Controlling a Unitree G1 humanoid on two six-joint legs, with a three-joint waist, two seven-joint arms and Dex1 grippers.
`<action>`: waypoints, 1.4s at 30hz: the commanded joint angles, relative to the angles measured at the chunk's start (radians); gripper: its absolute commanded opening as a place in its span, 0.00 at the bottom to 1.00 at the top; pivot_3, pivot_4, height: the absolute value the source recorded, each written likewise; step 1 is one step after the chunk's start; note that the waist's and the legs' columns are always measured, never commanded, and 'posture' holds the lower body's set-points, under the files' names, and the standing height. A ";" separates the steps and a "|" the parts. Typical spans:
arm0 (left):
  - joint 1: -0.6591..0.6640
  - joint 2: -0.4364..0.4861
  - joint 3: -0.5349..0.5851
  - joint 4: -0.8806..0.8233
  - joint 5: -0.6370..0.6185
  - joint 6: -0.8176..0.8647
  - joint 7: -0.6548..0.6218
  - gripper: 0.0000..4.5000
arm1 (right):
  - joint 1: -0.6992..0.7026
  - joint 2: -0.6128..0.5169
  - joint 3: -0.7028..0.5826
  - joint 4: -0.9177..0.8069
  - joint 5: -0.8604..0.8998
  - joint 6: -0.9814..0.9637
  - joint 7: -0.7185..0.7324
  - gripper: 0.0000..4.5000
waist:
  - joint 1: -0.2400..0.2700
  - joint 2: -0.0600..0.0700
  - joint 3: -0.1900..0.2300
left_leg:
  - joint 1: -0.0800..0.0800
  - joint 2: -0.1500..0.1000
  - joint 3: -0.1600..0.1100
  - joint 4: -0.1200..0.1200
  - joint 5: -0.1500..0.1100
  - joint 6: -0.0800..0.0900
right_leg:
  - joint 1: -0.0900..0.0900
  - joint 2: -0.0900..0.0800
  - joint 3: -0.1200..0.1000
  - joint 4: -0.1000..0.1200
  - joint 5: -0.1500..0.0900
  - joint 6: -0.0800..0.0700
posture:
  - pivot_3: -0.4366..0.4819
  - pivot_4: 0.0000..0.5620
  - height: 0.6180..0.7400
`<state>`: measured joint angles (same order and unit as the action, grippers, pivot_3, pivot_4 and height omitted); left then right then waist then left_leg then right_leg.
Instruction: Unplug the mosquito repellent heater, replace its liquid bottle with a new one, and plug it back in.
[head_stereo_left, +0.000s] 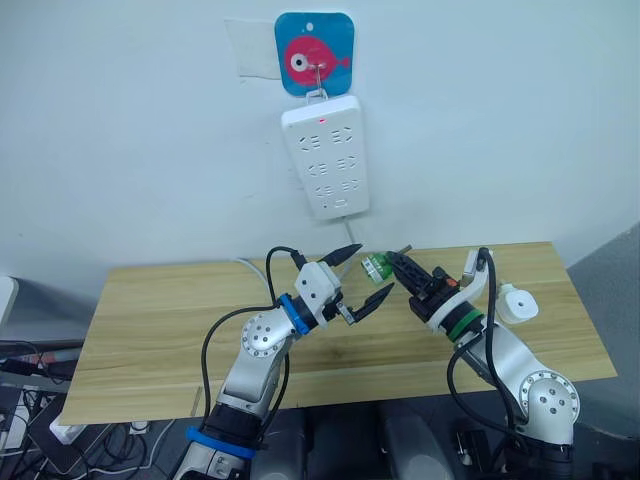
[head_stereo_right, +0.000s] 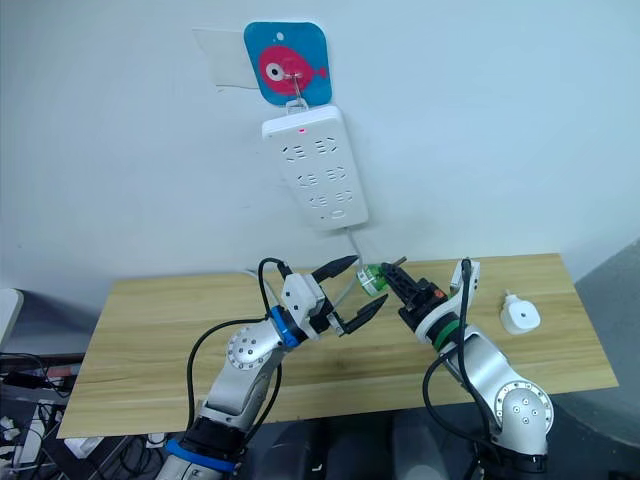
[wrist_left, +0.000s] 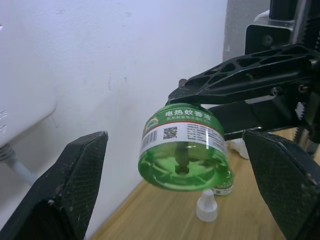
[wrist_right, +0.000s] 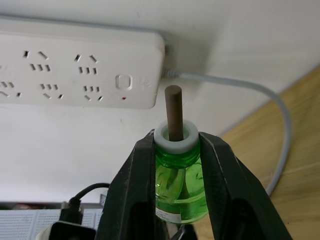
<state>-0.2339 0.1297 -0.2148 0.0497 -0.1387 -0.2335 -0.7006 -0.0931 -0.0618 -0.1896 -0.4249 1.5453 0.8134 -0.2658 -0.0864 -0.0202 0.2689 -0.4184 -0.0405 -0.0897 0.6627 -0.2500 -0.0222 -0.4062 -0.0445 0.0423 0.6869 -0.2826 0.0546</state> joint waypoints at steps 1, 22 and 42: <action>-0.008 -0.010 -0.006 -0.021 -0.020 -0.031 0.000 1.00 | 0.017 -0.017 0.017 -0.055 0.048 -0.027 -0.003 0.19 | 0.000 0.000 -0.002 | 0.000 0.000 0.000 0.000 0.000 0.000 | 0.000 0.000 0.000 0.000 0.000 0.000 | 0.34 0.38 1.00; 0.023 -0.015 -0.020 -0.041 -0.053 -0.023 -0.008 0.50 | 0.056 -0.087 0.102 -0.096 0.218 -0.132 -0.049 0.19 | 0.000 0.001 -0.006 | 0.000 0.001 0.000 0.000 0.000 0.000 | 0.000 0.003 0.001 0.000 0.000 0.000 | 0.35 0.39 1.00; -0.017 0.041 -0.001 -0.070 -0.131 0.068 -0.071 0.50 | 0.130 -0.394 0.051 -0.079 0.142 -0.065 0.037 0.99 | 0.001 0.001 -0.006 | 0.000 0.000 0.000 0.000 0.000 0.000 | 0.001 0.003 0.001 -0.001 0.000 0.000 | 0.33 0.43 1.00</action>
<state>-0.2434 0.1647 -0.2264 0.0338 -0.2400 -0.1725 -0.7515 0.0296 -0.4330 -0.1015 -0.4581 1.6864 0.7360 -0.2553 -0.0850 -0.0197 0.2627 -0.4185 -0.0400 -0.0894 0.6632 -0.2501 -0.0219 -0.4053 -0.0414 0.0431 0.6860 -0.2826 0.0547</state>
